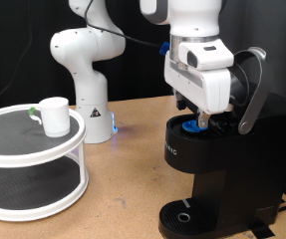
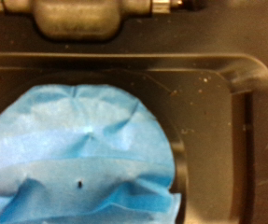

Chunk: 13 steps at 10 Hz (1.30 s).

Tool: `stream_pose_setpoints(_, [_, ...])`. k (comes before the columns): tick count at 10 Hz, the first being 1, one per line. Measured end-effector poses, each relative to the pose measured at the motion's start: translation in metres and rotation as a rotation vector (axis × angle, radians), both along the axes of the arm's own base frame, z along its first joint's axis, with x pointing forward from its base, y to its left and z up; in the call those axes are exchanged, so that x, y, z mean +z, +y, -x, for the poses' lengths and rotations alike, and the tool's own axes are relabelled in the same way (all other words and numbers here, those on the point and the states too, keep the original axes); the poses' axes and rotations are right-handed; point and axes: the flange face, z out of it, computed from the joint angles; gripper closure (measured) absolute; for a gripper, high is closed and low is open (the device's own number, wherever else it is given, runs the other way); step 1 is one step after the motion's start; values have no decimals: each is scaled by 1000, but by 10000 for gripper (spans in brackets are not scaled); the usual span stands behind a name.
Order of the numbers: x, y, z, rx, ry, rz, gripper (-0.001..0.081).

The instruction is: Make a cup of coffee with the keurig machine

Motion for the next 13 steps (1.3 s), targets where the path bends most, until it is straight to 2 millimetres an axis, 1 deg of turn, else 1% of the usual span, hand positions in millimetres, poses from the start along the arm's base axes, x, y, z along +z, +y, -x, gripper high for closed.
stream_pose_setpoints(1, [0,0,-1,-1,-9,-2,29])
stream_pose_setpoints(2, [0,-1,-3,-14,-39,-20,8])
stream_pose_setpoints(3, [0,-2,-5,-41,-82,-74,8])
stream_pose_setpoints(5, [0,-14,-4,-55,-145,-199,3])
stream_pose_setpoints(6, [2,-24,2,-42,-153,-243,3])
stream_pose_setpoints(9, [9,-61,22,-10,-131,-275,3])
stream_pose_setpoints(10, [11,-67,29,-8,-132,-280,3])
stream_pose_setpoints(12, [12,-67,28,-14,-136,-298,3])
stream_pose_setpoints(13, [16,-70,28,-21,-150,-334,3])
